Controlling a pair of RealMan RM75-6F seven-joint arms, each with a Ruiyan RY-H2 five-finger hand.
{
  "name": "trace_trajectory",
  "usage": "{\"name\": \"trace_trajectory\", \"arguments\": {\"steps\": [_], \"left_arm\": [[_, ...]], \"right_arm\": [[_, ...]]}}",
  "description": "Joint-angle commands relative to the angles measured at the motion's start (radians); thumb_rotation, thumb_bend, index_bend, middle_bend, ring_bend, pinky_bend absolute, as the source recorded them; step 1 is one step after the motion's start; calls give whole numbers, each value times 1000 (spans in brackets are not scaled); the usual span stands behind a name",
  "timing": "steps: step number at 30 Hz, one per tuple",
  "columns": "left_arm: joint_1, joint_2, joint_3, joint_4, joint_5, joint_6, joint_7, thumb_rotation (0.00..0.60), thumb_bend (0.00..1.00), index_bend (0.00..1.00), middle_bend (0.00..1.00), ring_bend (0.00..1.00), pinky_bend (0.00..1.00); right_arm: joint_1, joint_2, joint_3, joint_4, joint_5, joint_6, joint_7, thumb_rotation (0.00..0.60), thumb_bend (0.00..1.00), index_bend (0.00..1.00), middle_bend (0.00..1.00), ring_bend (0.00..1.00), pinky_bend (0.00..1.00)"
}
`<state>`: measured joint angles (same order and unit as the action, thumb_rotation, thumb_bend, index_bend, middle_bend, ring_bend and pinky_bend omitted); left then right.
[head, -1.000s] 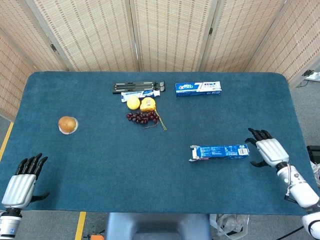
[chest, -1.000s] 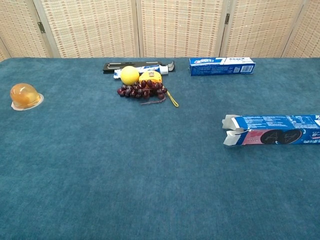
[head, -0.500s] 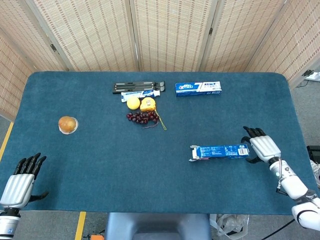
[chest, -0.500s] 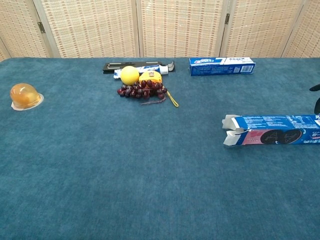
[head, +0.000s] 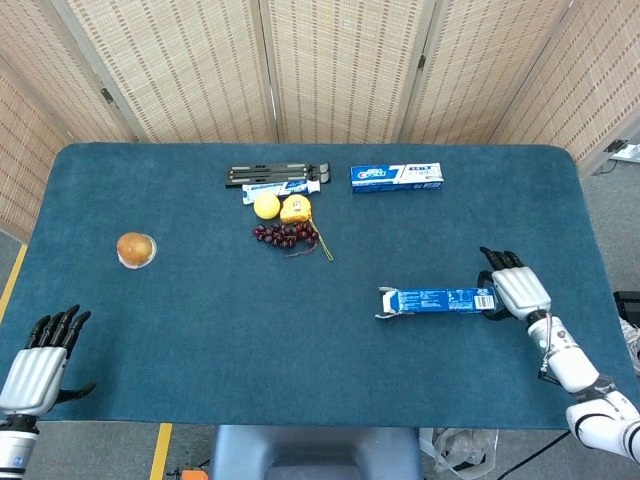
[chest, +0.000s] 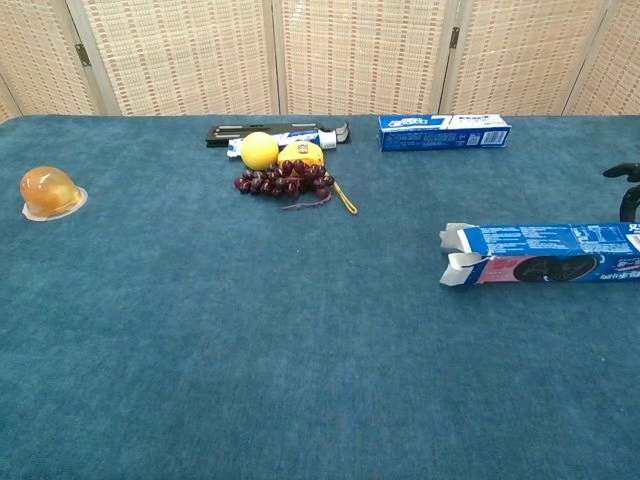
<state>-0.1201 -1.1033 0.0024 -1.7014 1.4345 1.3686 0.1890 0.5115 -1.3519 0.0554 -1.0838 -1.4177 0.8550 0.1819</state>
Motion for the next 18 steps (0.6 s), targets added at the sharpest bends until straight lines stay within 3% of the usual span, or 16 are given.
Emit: {"name": "trace_trajectory", "arguments": {"steps": [1,6,11,18], "left_arm": [[0,0,0,-1,0,-1,0,600,125,0,3,12,0],[-3,-2,0,2,-5,-8,5,600,125,0,3,12,0],[-14,-9,-2,6,-26,-34,23,600,125,0,3,12,0],[-14,-17,-6,5,-32,-25,39,600,125,0,3,12,0]], "right_arm": [[-1,6,4,-9,0,12,2,600,249,514,0,28,0],[10,71,10,-78,-20,38,-8,600,249,526,0,29,0],[47,207,27,-225,-46,36,-51,600,249,533,0,30,0],[63,412,78,-467,57,41,-320,600,249,536,0,26,0]]}}
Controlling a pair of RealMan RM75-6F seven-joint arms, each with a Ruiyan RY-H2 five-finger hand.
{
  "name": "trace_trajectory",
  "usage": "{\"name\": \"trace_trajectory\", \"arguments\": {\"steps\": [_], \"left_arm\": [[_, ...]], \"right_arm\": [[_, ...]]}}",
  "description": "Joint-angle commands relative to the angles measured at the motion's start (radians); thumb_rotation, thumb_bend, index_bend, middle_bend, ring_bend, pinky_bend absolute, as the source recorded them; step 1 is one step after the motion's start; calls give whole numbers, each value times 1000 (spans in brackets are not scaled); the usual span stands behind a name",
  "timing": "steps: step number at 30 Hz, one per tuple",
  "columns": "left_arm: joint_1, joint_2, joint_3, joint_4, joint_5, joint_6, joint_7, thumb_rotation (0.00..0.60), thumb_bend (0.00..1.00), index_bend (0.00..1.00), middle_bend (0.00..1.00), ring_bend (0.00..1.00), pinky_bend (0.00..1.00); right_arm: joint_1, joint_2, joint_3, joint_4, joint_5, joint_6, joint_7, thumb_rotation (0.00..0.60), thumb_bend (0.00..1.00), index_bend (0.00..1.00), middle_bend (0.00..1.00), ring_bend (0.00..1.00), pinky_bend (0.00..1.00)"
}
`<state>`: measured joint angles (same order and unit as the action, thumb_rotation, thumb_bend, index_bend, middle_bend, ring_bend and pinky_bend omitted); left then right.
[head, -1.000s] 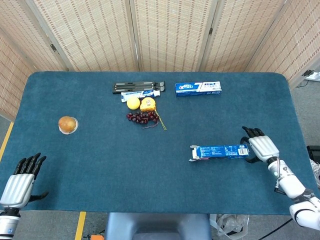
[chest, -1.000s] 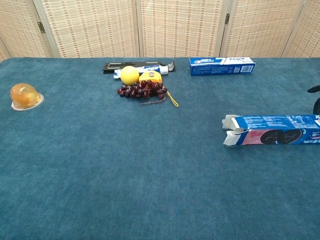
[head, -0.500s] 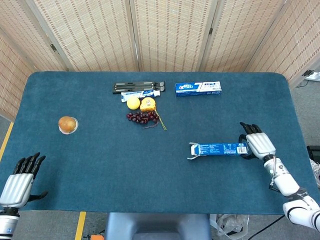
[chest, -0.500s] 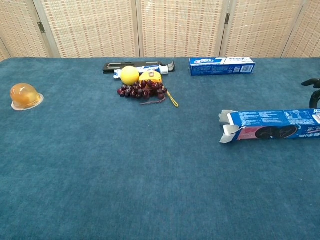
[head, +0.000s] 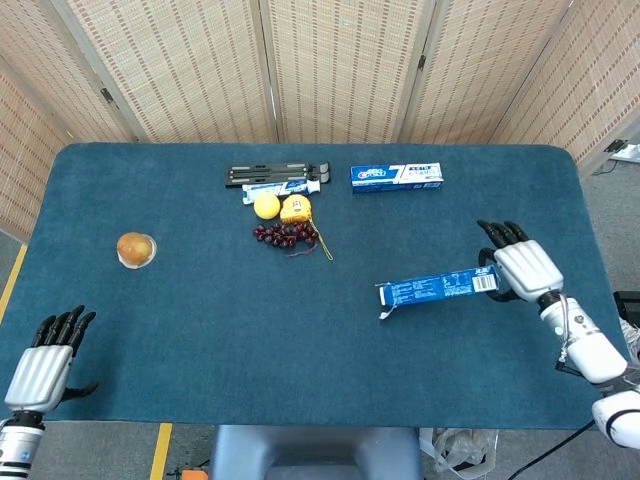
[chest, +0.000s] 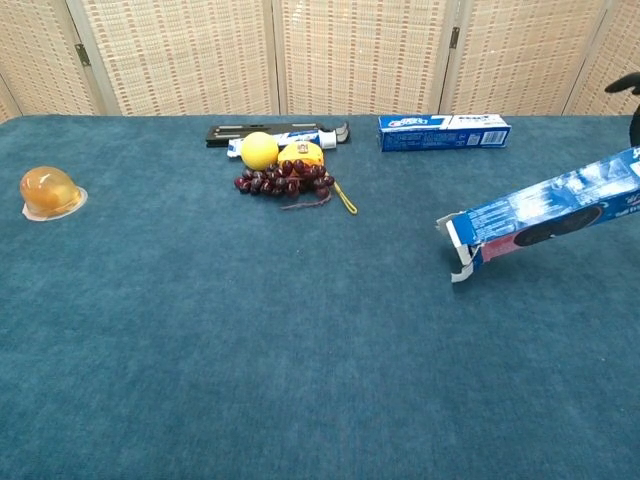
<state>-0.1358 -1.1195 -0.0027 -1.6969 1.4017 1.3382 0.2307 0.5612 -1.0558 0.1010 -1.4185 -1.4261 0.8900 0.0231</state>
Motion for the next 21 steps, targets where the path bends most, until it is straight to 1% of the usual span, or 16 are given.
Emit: {"name": "trace_trajectory", "arguments": {"steps": [1,4,12,16,21], "left_arm": [[3,0,-2,1,-1,6,-4,600,125,0,3,12,0],[0,-5,-6,5,-16,0,5,600,125,0,3,12,0],[-13,-22,-4,1,-37,-25,51,600,123,0,3,12,0],[-20,-32,-13,6,-67,-38,73,600,123,0,3,12,0],[-25,-38,-14,7,-75,-42,86,600,122,0,3,12,0]], "right_arm": [[14,136,35,-158,82,3,-186,600,249,536,0,26,0],[19,194,43,-221,109,-2,-241,600,249,536,0,27,0],[23,312,57,-305,126,12,-313,600,250,546,0,8,0],[20,375,57,-348,123,25,-372,600,250,547,0,1,0],[8,448,60,-418,135,50,-437,600,249,547,0,0,0]]}}
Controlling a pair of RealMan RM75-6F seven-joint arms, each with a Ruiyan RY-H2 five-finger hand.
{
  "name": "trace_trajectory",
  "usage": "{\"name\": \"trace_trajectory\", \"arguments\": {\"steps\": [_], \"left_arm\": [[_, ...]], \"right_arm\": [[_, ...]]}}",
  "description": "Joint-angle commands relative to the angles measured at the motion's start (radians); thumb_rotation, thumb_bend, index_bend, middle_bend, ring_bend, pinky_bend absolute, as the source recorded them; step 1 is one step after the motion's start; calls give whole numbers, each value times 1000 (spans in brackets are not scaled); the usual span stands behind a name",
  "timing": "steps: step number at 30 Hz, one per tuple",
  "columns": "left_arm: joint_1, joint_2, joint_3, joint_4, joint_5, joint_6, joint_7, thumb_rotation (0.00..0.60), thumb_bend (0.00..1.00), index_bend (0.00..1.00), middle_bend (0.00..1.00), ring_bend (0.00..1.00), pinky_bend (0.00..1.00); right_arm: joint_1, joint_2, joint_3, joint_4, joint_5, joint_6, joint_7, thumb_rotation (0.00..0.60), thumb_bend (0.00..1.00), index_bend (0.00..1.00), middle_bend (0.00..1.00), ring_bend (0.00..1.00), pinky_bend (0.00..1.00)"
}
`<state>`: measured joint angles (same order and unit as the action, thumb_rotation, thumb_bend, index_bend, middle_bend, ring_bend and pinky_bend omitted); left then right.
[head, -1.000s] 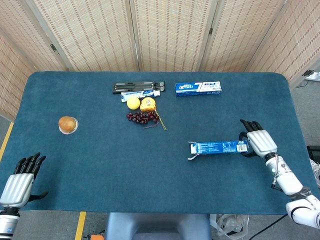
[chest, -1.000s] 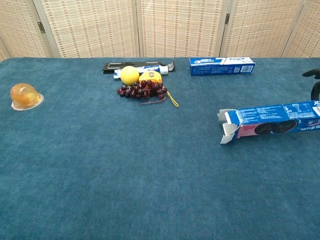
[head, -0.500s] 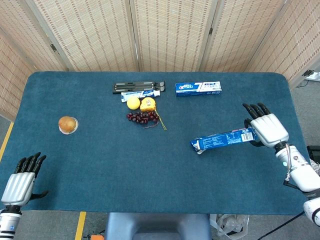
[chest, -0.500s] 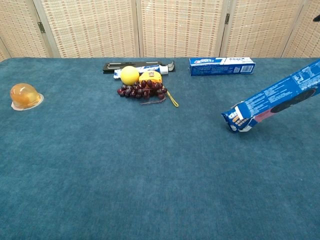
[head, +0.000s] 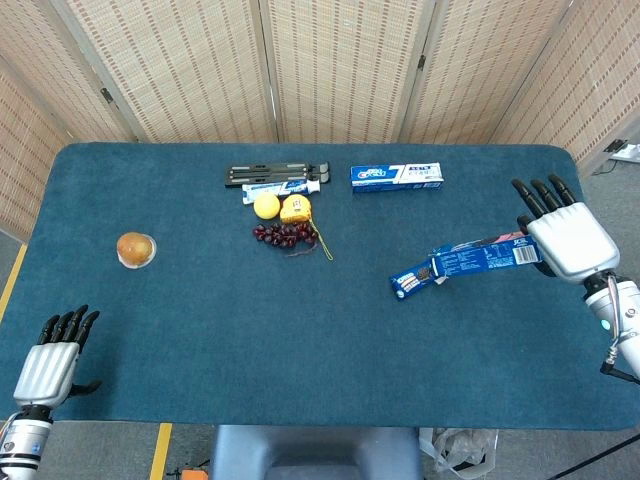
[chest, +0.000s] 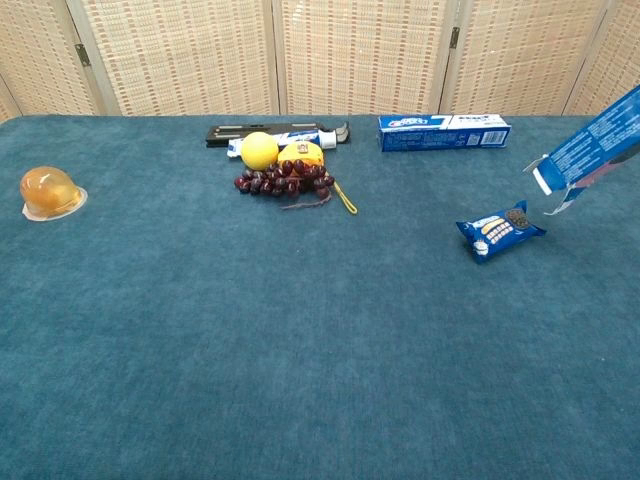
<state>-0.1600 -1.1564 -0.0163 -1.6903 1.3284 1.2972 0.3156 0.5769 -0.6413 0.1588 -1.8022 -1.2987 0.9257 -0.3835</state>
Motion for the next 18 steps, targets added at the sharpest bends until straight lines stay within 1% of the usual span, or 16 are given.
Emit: {"name": "trace_trajectory", "arguments": {"steps": [1,3,5,9,12,16,18], "left_arm": [[-1,-2,0,0,-3,-1,3,600,123,0,3,12,0],[-1,-2,1,0,-3,0,5,600,123,0,3,12,0],[0,-3,4,-2,1,4,7,600,123,0,3,12,0],[1,-3,7,-5,6,9,9,600,123,0,3,12,0],[1,-3,7,-3,4,9,6,600,123,0,3,12,0],[-2,-3,7,-1,0,3,7,600,123,0,3,12,0],[-3,-2,7,-1,-1,3,5,600,123,0,3,12,0]], "right_arm": [[-10,49,2,-52,13,15,-44,600,249,547,0,0,0],[-12,70,3,-82,27,14,-58,600,250,547,0,0,0],[-19,83,13,-116,23,39,-47,600,250,547,0,0,0],[-17,88,0,-133,28,11,-82,600,249,547,0,0,0],[-17,81,3,-144,33,18,-89,600,249,545,0,0,0],[-21,86,12,-155,35,34,-69,600,249,545,0,0,0],[-26,89,20,-163,28,47,-36,600,249,545,0,0,0]]}}
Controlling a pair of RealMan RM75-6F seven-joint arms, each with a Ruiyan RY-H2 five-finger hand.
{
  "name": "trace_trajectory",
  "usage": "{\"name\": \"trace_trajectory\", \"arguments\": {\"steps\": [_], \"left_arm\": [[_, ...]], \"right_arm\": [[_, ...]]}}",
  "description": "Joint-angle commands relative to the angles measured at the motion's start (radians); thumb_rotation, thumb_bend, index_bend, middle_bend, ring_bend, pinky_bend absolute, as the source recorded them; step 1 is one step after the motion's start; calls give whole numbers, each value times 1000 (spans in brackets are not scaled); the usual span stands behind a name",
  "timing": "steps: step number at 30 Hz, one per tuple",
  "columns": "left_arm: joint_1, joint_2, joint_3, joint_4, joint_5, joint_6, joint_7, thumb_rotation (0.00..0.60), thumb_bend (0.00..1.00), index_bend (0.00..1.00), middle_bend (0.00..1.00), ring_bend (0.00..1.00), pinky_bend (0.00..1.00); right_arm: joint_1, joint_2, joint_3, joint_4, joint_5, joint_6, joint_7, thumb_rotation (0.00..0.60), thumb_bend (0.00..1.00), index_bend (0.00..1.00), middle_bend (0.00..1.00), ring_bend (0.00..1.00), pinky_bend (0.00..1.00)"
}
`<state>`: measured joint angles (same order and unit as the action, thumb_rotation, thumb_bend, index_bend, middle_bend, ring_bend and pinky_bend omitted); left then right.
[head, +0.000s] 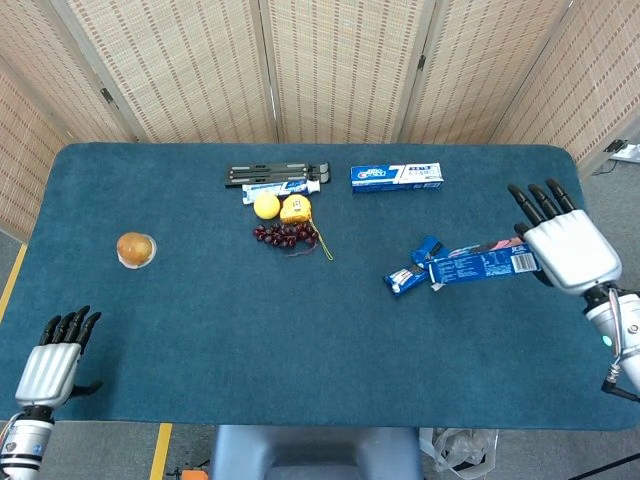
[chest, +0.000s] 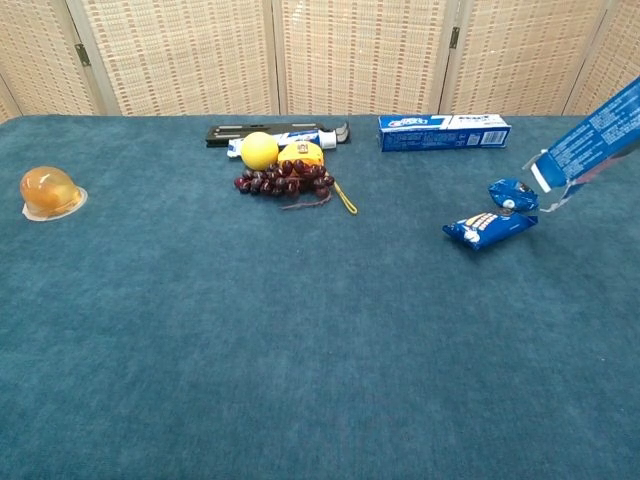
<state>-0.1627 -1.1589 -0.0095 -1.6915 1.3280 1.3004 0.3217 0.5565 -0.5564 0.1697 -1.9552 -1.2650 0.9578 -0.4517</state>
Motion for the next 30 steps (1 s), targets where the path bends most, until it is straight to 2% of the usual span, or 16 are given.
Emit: {"name": "trace_trajectory", "arguments": {"steps": [1,5,6,11,14,18,24,28,30], "left_arm": [[0,1,0,-1,-1,1,-3,600,123,0,3,12,0],[0,3,2,-3,2,1,-5,600,123,0,3,12,0],[1,4,3,-4,5,3,-7,600,123,0,3,12,0],[2,12,3,-5,9,5,-32,600,122,0,3,12,0],[1,22,-6,0,-6,-2,-61,600,122,0,3,13,0],[6,26,-9,-1,-4,12,-71,600,123,0,3,13,0],[4,30,-7,2,1,7,-83,600,122,0,3,13,0],[6,30,-10,3,1,11,-93,600,122,0,3,13,0],[8,31,-8,1,6,16,-97,600,122,0,3,13,0]], "right_arm": [[-10,6,15,-16,-12,23,70,600,249,545,0,0,0],[-36,-43,29,-15,-67,62,285,600,250,545,0,0,0],[-48,-72,27,-7,-90,77,370,600,249,545,0,0,0],[-85,-235,-5,95,-215,148,615,600,249,542,0,0,0],[-94,-344,-47,194,-259,149,654,600,249,526,0,0,0],[-104,-493,-92,342,-260,130,730,600,249,494,0,0,0],[-121,-680,-120,573,-304,187,825,600,250,470,0,0,0],[-124,-800,-137,735,-318,202,814,600,249,460,0,0,0],[-128,-837,-134,791,-309,209,815,600,249,409,0,0,0]]}}
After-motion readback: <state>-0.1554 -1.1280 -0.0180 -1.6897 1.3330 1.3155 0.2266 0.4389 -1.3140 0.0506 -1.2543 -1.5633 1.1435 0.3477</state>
